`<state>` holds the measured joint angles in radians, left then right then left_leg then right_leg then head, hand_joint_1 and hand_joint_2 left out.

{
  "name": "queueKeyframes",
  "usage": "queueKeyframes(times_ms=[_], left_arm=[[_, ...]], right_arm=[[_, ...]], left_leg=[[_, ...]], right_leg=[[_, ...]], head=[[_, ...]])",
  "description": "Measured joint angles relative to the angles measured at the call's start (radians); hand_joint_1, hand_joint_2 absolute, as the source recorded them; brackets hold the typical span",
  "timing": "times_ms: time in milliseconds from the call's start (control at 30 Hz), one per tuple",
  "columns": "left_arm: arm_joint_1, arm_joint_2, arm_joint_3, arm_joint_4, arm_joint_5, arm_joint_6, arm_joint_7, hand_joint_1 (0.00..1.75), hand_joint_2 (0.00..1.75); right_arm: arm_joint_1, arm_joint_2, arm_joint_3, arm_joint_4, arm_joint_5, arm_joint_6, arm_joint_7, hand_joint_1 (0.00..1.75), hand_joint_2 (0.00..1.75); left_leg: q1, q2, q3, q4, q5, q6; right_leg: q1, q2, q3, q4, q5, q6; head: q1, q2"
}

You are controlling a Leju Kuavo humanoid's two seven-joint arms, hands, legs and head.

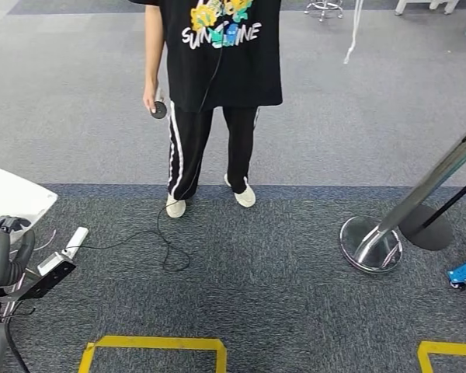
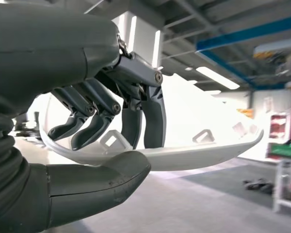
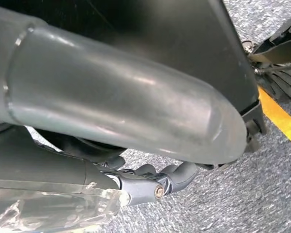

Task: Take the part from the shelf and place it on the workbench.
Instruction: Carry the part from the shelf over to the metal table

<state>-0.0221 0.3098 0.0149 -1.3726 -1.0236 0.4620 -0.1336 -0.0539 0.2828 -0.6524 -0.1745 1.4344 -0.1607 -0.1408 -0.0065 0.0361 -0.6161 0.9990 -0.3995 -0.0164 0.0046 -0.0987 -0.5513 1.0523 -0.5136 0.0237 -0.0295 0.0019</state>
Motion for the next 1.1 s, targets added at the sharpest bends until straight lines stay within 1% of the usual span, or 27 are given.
queueKeyframes(times_ms=[33, 100, 133, 167, 200, 233, 267, 333, 367, 400, 467, 500, 533, 600, 633, 667, 700, 733, 767, 833, 867, 900, 967, 1000, 1033, 1067, 1100], left_arm=[[-0.002, 0.0, 0.0, -0.001, -0.002, -0.002, 0.0, 1.75, 1.75], [-0.009, -0.002, 0.0, -0.002, -0.006, -0.007, -0.001, 1.75, 1.75], [-0.01, -0.004, -0.001, -0.002, -0.008, -0.009, -0.001, 1.75, 1.75], [-0.01, -0.006, -0.002, -0.002, -0.009, -0.011, -0.001, 1.75, 1.75], [-0.009, -0.007, -0.002, -0.002, -0.011, -0.013, -0.001, 1.75, 1.75], [-0.009, -0.008, -0.002, -0.002, -0.011, -0.014, 0.0, 1.75, 1.75], [-0.009, -0.008, -0.003, -0.002, -0.011, -0.015, 0.0, 1.75, 1.75], [-0.009, -0.008, -0.003, -0.002, -0.012, -0.016, 0.002, 1.75, 1.75], [-0.008, -0.008, -0.002, -0.003, -0.012, -0.017, 0.003, 1.75, 1.75], [-0.006, -0.007, -0.002, -0.005, -0.012, -0.017, 0.004, 1.75, 1.75], [0.003, -0.006, 0.0, -0.007, -0.012, -0.018, 0.006, 1.75, 1.75], [0.008, -0.005, 0.002, -0.008, -0.012, -0.018, 0.007, 1.75, 1.75], [0.01, -0.005, 0.003, -0.008, -0.012, -0.018, 0.009, 1.75, 1.75], [0.011, -0.006, 0.004, -0.01, -0.013, -0.018, 0.011, 1.75, 1.75], [0.013, -0.006, 0.004, -0.01, -0.013, -0.019, 0.012, 1.75, 1.75], [0.017, -0.006, 0.003, -0.011, -0.013, -0.019, 0.013, 1.75, 1.75], [0.022, -0.006, 0.003, -0.012, -0.013, -0.019, 0.014, 1.75, 1.75], [0.026, -0.006, 0.003, -0.014, -0.013, -0.019, 0.014, 1.75, 1.75], [0.029, -0.006, 0.003, -0.016, -0.013, -0.019, 0.015, 1.75, 1.75], [0.018, -0.006, 0.001, -0.02, -0.009, -0.027, 0.007, 1.75, 1.75], [0.004, -0.006, -0.004, -0.019, -0.006, -0.034, 0.0, 1.75, 1.75], [-0.013, -0.006, -0.009, -0.016, -0.003, -0.041, -0.007, 1.75, 1.75], [-0.044, -0.005, -0.017, -0.009, -0.002, -0.048, -0.011, 1.75, 1.75], [-0.055, -0.004, -0.021, -0.006, -0.002, -0.049, -0.011, 1.75, 1.75], [-0.064, -0.003, -0.025, -0.004, -0.003, -0.05, -0.009, 1.75, 1.75], [-0.072, -0.002, -0.029, -0.004, -0.002, -0.05, -0.008, 1.75, 1.75], [-0.077, -0.003, -0.033, -0.003, -0.002, -0.05, -0.006, 1.75, 1.75]], right_arm=[[-0.001, 0.0, 0.001, 0.0, 0.0, -0.001, 0.001, 0.0, 0.0], [0.0, 0.0, 0.002, 0.0, 0.002, -0.004, 0.002, 0.0, 0.0], [0.001, 0.0, 0.002, 0.0, 0.003, -0.007, 0.004, 0.0, 0.0], [0.002, 0.0, 0.002, 0.0, 0.004, -0.012, 0.007, 0.0, 0.0], [0.003, 0.0, 0.002, 0.0, 0.004, -0.017, 0.011, 0.0, 0.0], [0.003, 0.0, 0.003, 0.0, 0.005, -0.022, 0.015, 0.0, 0.0], [0.003, 0.0, 0.003, 0.0, 0.005, -0.029, 0.019, 0.0, 0.0], [0.003, 0.0, 0.004, 0.0, 0.003, -0.043, 0.027, 0.0, 0.0], [0.003, 0.0, 0.004, 0.0, 0.002, -0.05, 0.032, 0.0, 0.0], [0.004, 0.0, 0.004, 0.0, 0.0, -0.056, 0.036, 0.0, 0.0], [0.004, 0.0, 0.004, 0.0, -0.005, -0.067, 0.042, 0.0, 0.0], [0.003, 0.0, 0.004, -0.001, -0.007, -0.072, 0.045, 0.0, 0.0], [0.002, 0.0, 0.004, -0.001, -0.009, -0.077, 0.048, 0.0, 0.0], [0.004, -0.001, 0.003, -0.001, -0.013, -0.087, 0.051, 0.0, 0.0], [0.006, -0.003, 0.003, -0.001, -0.015, -0.091, 0.051, 0.0, 0.0], [0.008, -0.005, 0.003, -0.001, -0.018, -0.094, 0.05, 0.0, 0.0], [0.009, -0.008, 0.002, -0.001, -0.022, -0.098, 0.048, 0.0, 0.0], [0.01, -0.01, 0.002, -0.001, -0.028, -0.102, 0.047, 0.0, 0.0], [0.011, -0.011, 0.001, -0.001, -0.038, -0.107, 0.046, 0.0, 0.0], [0.01, -0.033, -0.008, -0.003, -0.076, -0.095, 0.023, 0.0, 0.0], [0.01, -0.053, -0.016, -0.005, -0.099, -0.076, 0.0, 0.0, 0.0], [0.009, -0.077, -0.027, -0.007, -0.119, -0.051, -0.024, 0.0, 0.0], [0.009, -0.119, -0.045, -0.011, -0.14, -0.016, -0.054, 0.0, 0.0], [0.008, -0.136, -0.052, -0.013, -0.144, -0.01, -0.06, 0.0, 0.0], [0.008, -0.152, -0.057, -0.016, -0.146, -0.008, -0.063, 0.0, 0.0], [0.008, -0.163, -0.062, -0.018, -0.148, -0.008, -0.066, 0.0, 0.0], [0.008, -0.172, -0.068, -0.019, -0.149, -0.008, -0.068, 0.0, 0.0]], left_leg=[[0.003, -0.012, 0.001, -0.002, 0.002, 0.006], [0.006, -0.034, 0.001, -0.004, 0.003, 0.015], [0.006, -0.047, 0.001, -0.003, 0.003, 0.018], [0.006, -0.061, 0.001, -0.003, 0.003, 0.019], [0.006, -0.075, 0.001, -0.003, 0.003, 0.019], [0.007, -0.089, 0.001, -0.003, 0.004, 0.018], [0.009, -0.104, 0.002, -0.003, 0.004, 0.017], [0.01, -0.133, -0.002, 0.002, 0.006, 0.009], [0.011, -0.145, -0.006, 0.003, 0.008, 0.004], [0.012, -0.157, -0.01, 0.003, 0.011, -0.002], [0.016, -0.174, -0.016, 0.0, 0.018, -0.013], [0.015, -0.162, -0.021, 0.005, 0.014, -0.017], [0.014, -0.138, -0.032, 0.026, -0.001, -0.02], [0.011, -0.075, -0.08, 0.13, -0.059, -0.026], [0.012, -0.06, -0.113, 0.201, -0.09, -0.029], [0.013, -0.053, -0.139, 0.258, -0.11, -0.031], [0.014, -0.05, -0.151, 0.285, -0.113, -0.031], [0.015, -0.047, -0.142, 0.273, -0.098, -0.031], [0.015, -0.04, -0.114, 0.223, -0.07, -0.03], [0.008, 0.01, -0.036, 0.085, -0.02, -0.024], [0.004, 0.03, -0.009, 0.037, -0.009, -0.018], [-0.002, 0.041, 0.005, 0.011, -0.007, -0.011], [-0.006, 0.016, 0.005, 0.004, -0.009, 0.003], [-0.004, 0.003, 0.007, 0.001, -0.007, 0.008], [-0.001, -0.009, 0.008, -0.001, -0.006, 0.014], [0.003, -0.019, 0.01, -0.003, -0.004, 0.02], [0.006, -0.029, 0.01, -0.003, -0.004, 0.025]], right_leg=[[-0.001, 0.024, -0.012, 0.027, -0.016, 0.005], [-0.003, 0.078, -0.068, 0.143, -0.07, 0.01], [-0.003, 0.09, -0.103, 0.21, -0.095, 0.01], [-0.002, 0.095, -0.131, 0.257, -0.106, 0.01], [-0.003, 0.097, -0.143, 0.269, -0.098, 0.01], [-0.003, 0.1, -0.135, 0.241, -0.07, 0.009], [-0.006, 0.111, -0.112, 0.182, -0.032, 0.009], [-0.014, 0.16, -0.054, 0.055, 0.023, 0.009], [-0.017, 0.178, -0.037, 0.018, 0.033, 0.008], [-0.018, 0.187, -0.029, 0.004, 0.033, 0.006], [-0.016, 0.165, -0.026, 0.0, 0.037, -0.005], [-0.015, 0.153, -0.025, -0.002, 0.039, -0.012], [-0.015, 0.14, -0.024, -0.005, 0.041, -0.019], [-0.012, 0.114, -0.024, -0.008, 0.042, -0.028], [-0.01, 0.099, -0.024, -0.008, 0.041, -0.031], [-0.008, 0.085, -0.024, -0.008, 0.039, -0.033], [-0.008, 0.07, -0.024, -0.008, 0.038, -0.034], [-0.007, 0.057, -0.023, -0.008, 0.037, -0.034], [-0.007, 0.044, -0.022, -0.008, 0.036, -0.033], [-0.004, 0.02, -0.018, -0.007, 0.03, -0.025], [-0.001, 0.008, -0.016, -0.007, 0.027, -0.02], [0.001, -0.006, -0.012, -0.008, 0.023, -0.014], [0.0, -0.032, -0.002, -0.013, 0.017, -0.002], [-0.001, -0.026, 0.001, -0.009, 0.012, 0.004], [-0.003, -0.002, -0.006, 0.008, 0.0, 0.009], [-0.004, 0.03, -0.024, 0.047, -0.02, 0.014], [-0.005, 0.066, -0.055, 0.107, -0.048, 0.018]], head=[[0.002, 0.0], [0.005, 0.0], [0.006, 0.0], [0.007, 0.0], [0.007, 0.0], [0.007, 0.0], [0.008, 0.0], [0.007, 0.0], [0.006, 0.0], [0.006, 0.0], [0.006, 0.0], [0.004, 0.0], [0.002, 0.0], [-0.003, 0.0], [-0.004, 0.0], [-0.004, 0.0], [-0.004, 0.0], [-0.004, 0.0], [-0.004, 0.0], [-0.005, 0.0], [-0.005, 0.0], [-0.005, 0.0], [-0.005, 0.0], [-0.004, 0.0], [-0.001, 0.0], [0.004, 0.0], [0.009, 0.0]])
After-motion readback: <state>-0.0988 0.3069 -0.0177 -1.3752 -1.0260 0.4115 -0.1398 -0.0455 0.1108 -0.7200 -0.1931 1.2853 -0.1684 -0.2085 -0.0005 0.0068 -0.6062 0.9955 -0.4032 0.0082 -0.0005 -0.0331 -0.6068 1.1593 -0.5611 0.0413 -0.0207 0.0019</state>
